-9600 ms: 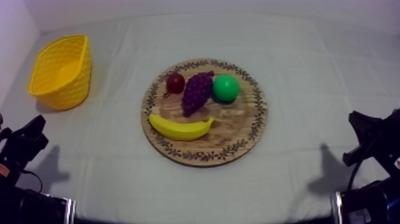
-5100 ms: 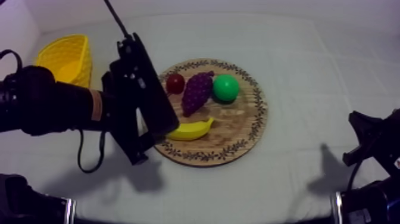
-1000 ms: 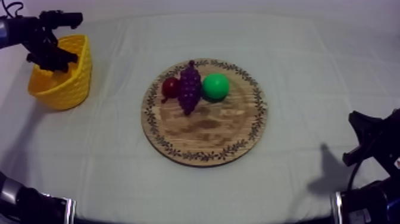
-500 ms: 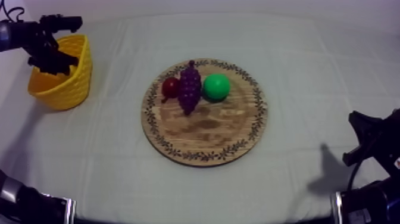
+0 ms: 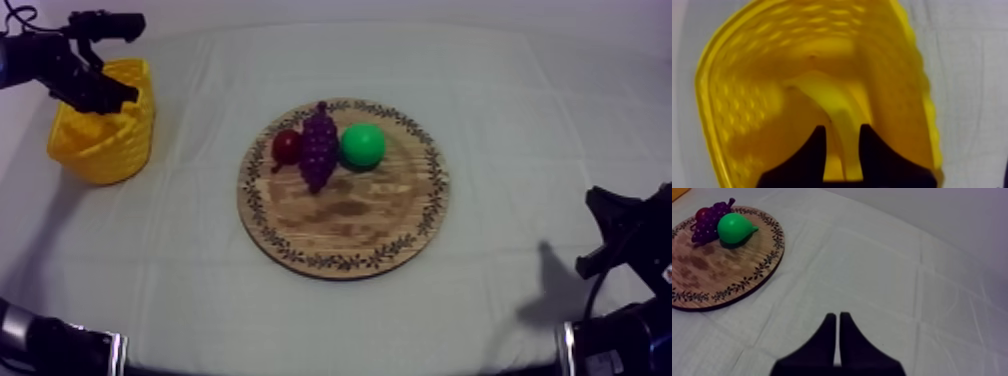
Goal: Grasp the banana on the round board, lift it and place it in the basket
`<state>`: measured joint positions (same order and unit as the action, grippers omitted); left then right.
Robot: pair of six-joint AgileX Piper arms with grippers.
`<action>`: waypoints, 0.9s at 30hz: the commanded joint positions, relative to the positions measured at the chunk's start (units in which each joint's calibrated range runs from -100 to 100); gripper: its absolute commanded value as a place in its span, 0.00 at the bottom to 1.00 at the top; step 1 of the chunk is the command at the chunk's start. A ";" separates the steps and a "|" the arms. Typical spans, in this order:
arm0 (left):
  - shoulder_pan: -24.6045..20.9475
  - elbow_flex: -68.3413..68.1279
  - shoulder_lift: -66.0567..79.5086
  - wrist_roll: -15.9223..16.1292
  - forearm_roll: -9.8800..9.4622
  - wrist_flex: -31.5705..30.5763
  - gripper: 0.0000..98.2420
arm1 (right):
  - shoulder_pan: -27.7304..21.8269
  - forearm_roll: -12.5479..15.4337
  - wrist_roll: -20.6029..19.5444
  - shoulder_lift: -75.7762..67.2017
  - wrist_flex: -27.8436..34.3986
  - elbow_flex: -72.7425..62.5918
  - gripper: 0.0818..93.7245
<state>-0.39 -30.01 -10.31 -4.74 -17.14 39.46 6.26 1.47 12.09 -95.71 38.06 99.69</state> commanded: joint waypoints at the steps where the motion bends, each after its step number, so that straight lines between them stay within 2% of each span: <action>1: 0.61 -3.55 6.32 -2.42 -0.29 -2.28 0.19 | 0.01 0.02 0.00 -0.04 -0.08 -0.03 0.00; 3: 1.20 -7.11 11.31 -3.16 -0.29 -5.16 0.16 | 0.01 0.02 0.00 -0.04 -0.08 -0.03 0.00; 7: 2.38 -15.29 22.78 -2.62 1.12 -10.86 0.13 | 0.01 0.02 0.00 -0.04 -0.08 -0.03 0.00; 12: 3.45 -26.32 39.02 -2.96 1.94 -14.88 0.12 | 0.01 0.02 0.00 -0.04 -0.08 -0.03 0.00; 15: 3.77 -32.14 49.17 -3.79 2.17 -14.60 0.13 | 0.01 0.02 0.00 -0.04 -0.08 -0.03 0.00; 19: 4.05 -38.96 61.45 -3.56 3.76 -12.65 0.14 | 0.01 0.02 0.03 -0.04 -0.08 -0.03 0.00; 22: 3.37 -44.55 69.44 -2.85 5.45 -12.16 0.14 | 0.01 0.02 0.01 -0.04 -0.08 -0.03 0.00; 27: 1.40 -52.17 80.57 0.07 9.40 -10.63 0.14 | -0.05 0.02 0.00 -0.04 -0.08 -0.03 0.00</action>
<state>1.38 -78.39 60.62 -5.54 -8.78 28.32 6.23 1.47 12.09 -95.71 38.00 99.69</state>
